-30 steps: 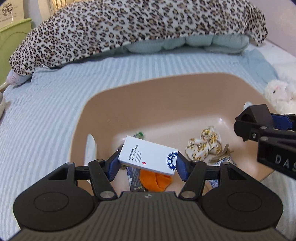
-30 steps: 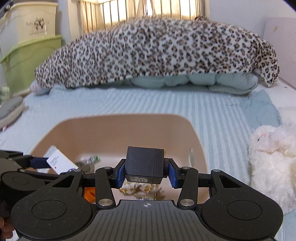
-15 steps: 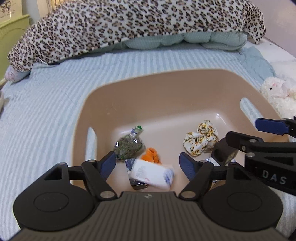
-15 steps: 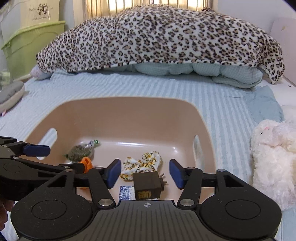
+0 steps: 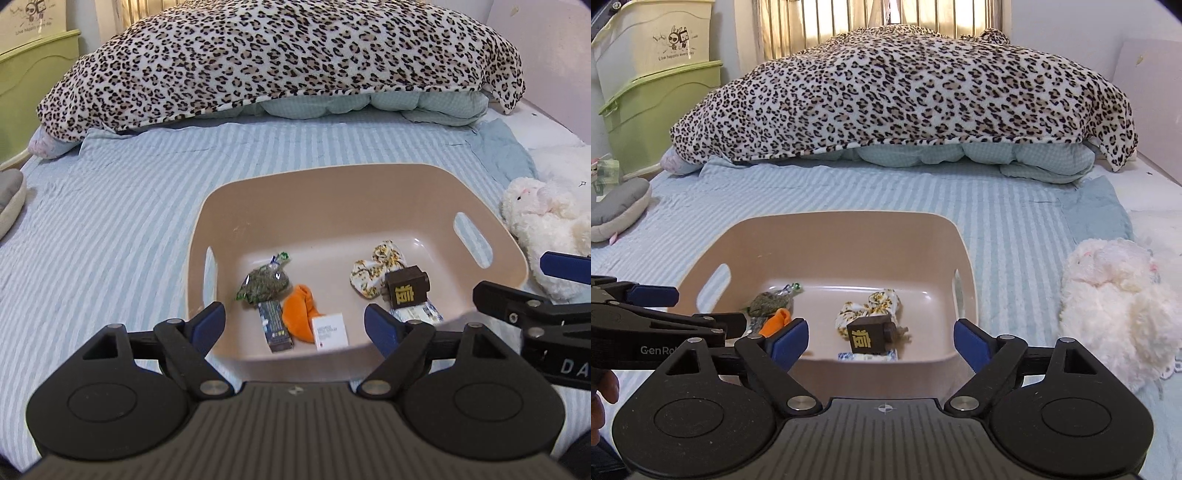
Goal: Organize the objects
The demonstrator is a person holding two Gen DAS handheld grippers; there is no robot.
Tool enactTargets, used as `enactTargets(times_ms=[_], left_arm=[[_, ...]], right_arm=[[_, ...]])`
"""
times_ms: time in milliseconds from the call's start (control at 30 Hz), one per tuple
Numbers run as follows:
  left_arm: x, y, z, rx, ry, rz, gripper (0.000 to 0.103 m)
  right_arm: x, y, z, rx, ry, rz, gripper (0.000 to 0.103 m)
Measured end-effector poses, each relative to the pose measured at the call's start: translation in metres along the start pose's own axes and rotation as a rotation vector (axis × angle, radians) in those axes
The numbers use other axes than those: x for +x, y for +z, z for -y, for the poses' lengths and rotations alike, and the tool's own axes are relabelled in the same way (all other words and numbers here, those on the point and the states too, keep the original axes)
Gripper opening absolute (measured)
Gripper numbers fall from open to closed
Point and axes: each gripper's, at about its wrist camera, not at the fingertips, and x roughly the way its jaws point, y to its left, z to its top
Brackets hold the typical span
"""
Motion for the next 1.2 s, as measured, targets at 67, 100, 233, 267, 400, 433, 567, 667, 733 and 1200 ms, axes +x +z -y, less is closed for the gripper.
enactTargets(times_ms=[67, 100, 233, 267, 400, 433, 567, 667, 733, 1200], left_arm=[[-0.009, -0.004, 0.0, -0.004, 0.003, 0.006, 0.083], [-0.013, -0.007, 0.0, -0.006, 0.004, 0.008, 0.083], [-0.033, -0.017, -0.004, -0.02, -0.009, 0.021, 0.083], [-0.037, -0.019, -0.003, -0.023, -0.009, 0.024, 0.083], [-0.054, -0.031, -0.003, -0.022, -0.007, 0.032, 0.083], [-0.058, -0.033, -0.003, -0.02, -0.008, 0.032, 0.083], [-0.074, -0.043, -0.003, -0.015, -0.018, 0.038, 0.083], [-0.085, -0.05, -0.002, -0.007, -0.014, 0.044, 0.083], [-0.093, -0.054, -0.001, -0.003, -0.012, 0.046, 0.083], [-0.137, -0.08, 0.006, 0.001, -0.047, 0.067, 0.083]], right_arm=[[-0.01, -0.003, 0.0, 0.009, 0.004, 0.001, 0.088], [-0.014, -0.004, 0.0, 0.011, 0.005, 0.001, 0.088], [-0.033, -0.012, -0.001, 0.009, -0.002, 0.005, 0.088], [-0.036, -0.015, -0.002, 0.01, -0.002, 0.005, 0.088], [-0.051, -0.024, -0.003, 0.012, 0.003, -0.002, 0.088], [-0.054, -0.027, -0.005, 0.01, 0.003, -0.003, 0.088], [-0.068, -0.036, -0.01, 0.002, 0.008, -0.004, 0.088], [-0.078, -0.043, -0.013, -0.005, 0.01, -0.007, 0.088], [-0.084, -0.048, -0.013, 0.004, 0.014, -0.005, 0.088], [-0.123, -0.069, -0.02, 0.001, 0.033, 0.009, 0.088]])
